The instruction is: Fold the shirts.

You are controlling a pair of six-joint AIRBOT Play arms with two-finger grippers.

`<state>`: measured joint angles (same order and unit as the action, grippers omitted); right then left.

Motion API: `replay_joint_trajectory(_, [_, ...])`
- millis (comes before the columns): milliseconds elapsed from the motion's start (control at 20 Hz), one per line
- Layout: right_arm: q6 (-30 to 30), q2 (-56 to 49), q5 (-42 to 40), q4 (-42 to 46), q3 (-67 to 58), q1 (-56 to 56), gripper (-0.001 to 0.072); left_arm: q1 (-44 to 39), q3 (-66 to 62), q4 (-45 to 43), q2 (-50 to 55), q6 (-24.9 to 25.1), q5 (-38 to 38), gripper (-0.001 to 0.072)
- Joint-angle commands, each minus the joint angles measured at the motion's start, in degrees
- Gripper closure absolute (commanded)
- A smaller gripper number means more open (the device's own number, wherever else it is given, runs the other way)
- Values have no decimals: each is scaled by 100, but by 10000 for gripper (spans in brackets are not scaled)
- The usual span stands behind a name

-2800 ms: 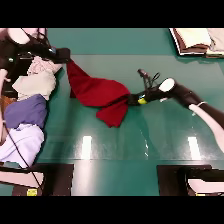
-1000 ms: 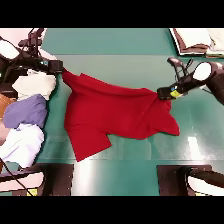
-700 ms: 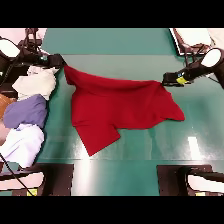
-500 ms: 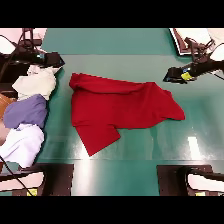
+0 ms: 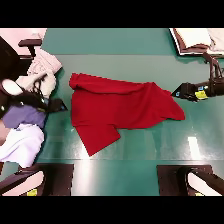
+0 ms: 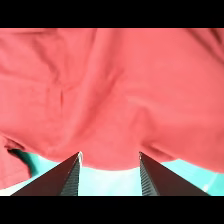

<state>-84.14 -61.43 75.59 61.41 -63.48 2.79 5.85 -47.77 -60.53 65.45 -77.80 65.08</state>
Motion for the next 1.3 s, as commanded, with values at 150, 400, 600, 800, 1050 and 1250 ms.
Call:
replay_joint_trajectory(150, [26,367,-35,-192,321,-85,301,24,1515,1049,-153,483,-723,222])
replay_joint_trajectory(400, [24,367,-50,-195,321,-83,300,-494,1622,1217,-153,481,-1266,223])
replay_joint_trajectory(600, [24,361,411,-118,323,-376,300,-876,1401,1137,-153,431,-1414,684])
replay_joint_trajectory(800, [15,356,1054,962,345,-1375,299,-879,503,863,-160,433,-811,683])
replay_joint_trajectory(1050, [46,258,675,649,1552,-2796,158,-879,87,868,-157,431,-761,683])
replay_joint_trajectory(1250, [387,-313,-170,-411,2317,-3056,211,-879,87,870,-157,422,-756,683])
